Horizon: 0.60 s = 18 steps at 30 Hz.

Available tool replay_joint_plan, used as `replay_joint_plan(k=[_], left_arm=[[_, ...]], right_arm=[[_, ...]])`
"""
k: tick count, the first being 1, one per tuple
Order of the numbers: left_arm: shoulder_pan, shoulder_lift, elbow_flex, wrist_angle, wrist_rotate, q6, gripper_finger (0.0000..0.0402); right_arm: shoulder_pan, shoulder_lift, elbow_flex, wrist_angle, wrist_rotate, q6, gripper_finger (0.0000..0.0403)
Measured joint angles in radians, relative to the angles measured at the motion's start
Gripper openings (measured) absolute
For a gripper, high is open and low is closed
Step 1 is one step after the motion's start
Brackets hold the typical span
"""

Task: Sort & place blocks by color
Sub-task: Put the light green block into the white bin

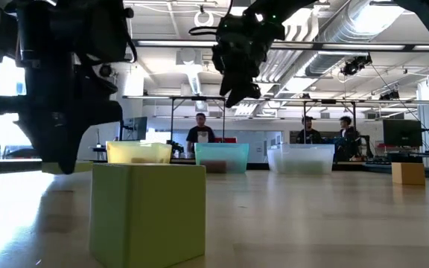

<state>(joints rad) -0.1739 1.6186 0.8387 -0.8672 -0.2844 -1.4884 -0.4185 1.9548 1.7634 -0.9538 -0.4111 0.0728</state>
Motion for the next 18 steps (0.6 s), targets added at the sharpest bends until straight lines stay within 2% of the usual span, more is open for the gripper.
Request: replay_joint_plan(k=[5,9,13,18], left_arm=[[0.019,-0.038,0.0,0.085,-0.059,0.278,0.0096],[0.048,-0.073,0.001,0.182,-0.092,0.563,0.0096],[0.085,-0.105,0.002,0.282,-0.095,0.805,0.0096],[0.124,-0.139,0.004,0.384,-0.077,1.033,0.0096]], right_arm=[[0.016,0.0,0.0,0.03,-0.071,0.125,0.019],[0.039,0.0,0.0,0.054,-0.128,0.229,0.019],[0.074,0.0,0.0,0.076,-0.133,0.29,0.019],[0.12,0.0,0.0,0.102,-0.139,0.373,0.019]])
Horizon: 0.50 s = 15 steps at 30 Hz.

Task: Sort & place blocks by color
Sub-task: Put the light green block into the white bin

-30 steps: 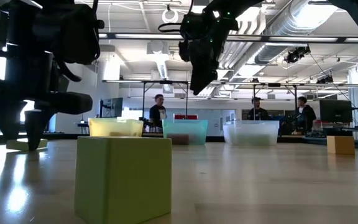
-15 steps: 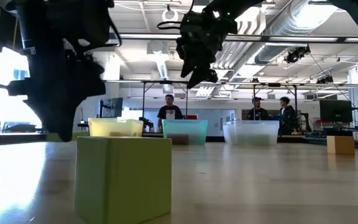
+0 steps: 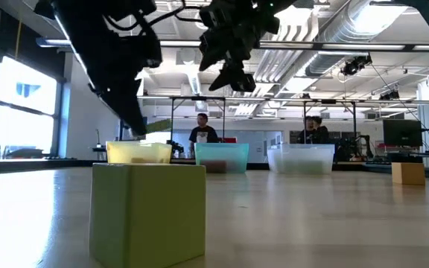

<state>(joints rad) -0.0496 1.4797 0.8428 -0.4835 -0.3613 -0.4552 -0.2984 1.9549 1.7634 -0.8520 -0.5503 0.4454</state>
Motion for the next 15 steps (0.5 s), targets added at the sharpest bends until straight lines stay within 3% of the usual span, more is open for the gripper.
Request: replay_joint_plan(k=[15], left_arm=[[0.036,-0.11,0.0,0.222,0.029,0.425,0.0096]], right_arm=[[0.092,0.0,0.0,0.034,0.011,0.141,0.019]])
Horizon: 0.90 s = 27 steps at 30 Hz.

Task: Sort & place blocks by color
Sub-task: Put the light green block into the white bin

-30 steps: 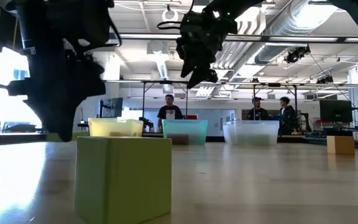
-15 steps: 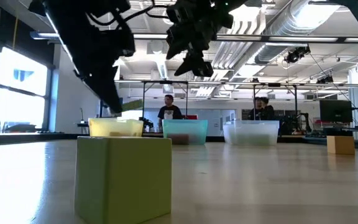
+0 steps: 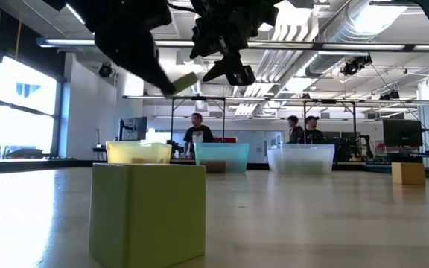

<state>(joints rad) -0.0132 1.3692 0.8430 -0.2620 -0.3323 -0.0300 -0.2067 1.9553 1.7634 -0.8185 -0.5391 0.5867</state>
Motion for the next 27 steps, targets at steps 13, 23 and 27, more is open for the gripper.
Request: replay_joint_plan(k=[13,23,27], left_arm=[[0.0,-0.036,0.015,0.035,-0.05,0.226,0.01],[0.0,-0.034,0.071,0.041,-0.136,0.363,0.0103],[-0.001,-0.034,0.071,0.034,-0.125,0.374,0.0106]], right_arm=[[0.007,0.0,0.0,0.064,0.008,0.068,0.019],[0.007,0.0,0.0,0.077,0.007,0.087,0.0147],[0.008,0.0,0.0,0.098,0.01,0.088,0.0076]])
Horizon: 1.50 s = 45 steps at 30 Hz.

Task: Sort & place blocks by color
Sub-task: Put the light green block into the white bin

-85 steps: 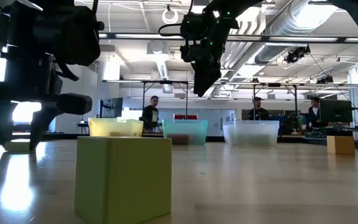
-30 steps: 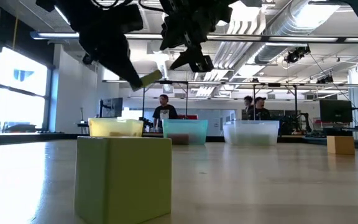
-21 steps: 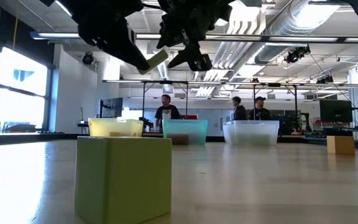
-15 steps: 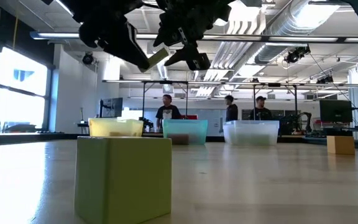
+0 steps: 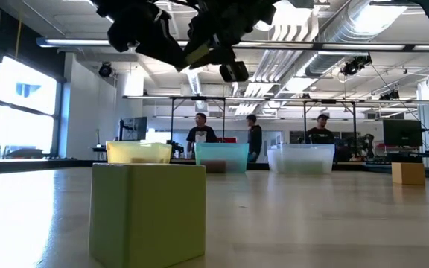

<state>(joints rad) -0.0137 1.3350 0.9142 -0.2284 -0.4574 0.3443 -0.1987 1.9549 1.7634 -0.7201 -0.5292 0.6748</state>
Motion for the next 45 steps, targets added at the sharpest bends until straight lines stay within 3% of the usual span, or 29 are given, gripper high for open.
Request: replay_joint_plan(k=[3,20,25,36,45], left_arm=[[-0.001,0.0,0.001,-0.001,-0.016,0.007,0.0112],[0.016,0.0,0.004,0.001,-0.028,0.056,0.0179],[0.016,0.0,0.004,-0.004,-0.049,-0.003,0.0201],[0.016,0.0,0.004,-0.013,-0.115,-0.153,0.02],[0.021,0.0,0.003,-0.015,-0.115,-0.187,0.02]], right_arm=[[-0.002,0.0,0.0,-0.001,-0.004,-0.009,0.0034],[-0.006,0.0,0.0,-0.074,0.08,-0.132,0.0033],[-0.024,0.0,0.0,-0.153,0.126,-0.199,0.004],[-0.091,0.0,0.0,-0.451,0.408,-0.392,0.004],[-0.177,0.0,0.0,-0.559,0.693,-0.495,0.0035]])
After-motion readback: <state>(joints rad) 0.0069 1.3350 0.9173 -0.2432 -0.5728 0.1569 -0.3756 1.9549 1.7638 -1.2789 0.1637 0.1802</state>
